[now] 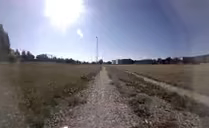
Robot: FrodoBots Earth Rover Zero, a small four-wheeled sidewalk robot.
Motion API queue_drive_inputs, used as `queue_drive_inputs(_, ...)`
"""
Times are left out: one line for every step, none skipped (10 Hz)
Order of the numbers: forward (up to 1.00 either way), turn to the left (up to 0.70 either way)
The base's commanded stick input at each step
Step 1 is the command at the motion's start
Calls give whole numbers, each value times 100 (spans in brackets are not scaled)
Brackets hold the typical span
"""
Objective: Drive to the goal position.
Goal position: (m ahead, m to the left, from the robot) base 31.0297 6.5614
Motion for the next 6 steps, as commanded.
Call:
queue_drive_inputs(50, -40)
queue_drive_inputs(50, -49)
queue_drive_inputs(50, -30)
queue_drive_inputs(50, -7)
queue_drive_inputs(50, -2)
queue_drive_inputs(50, 0)
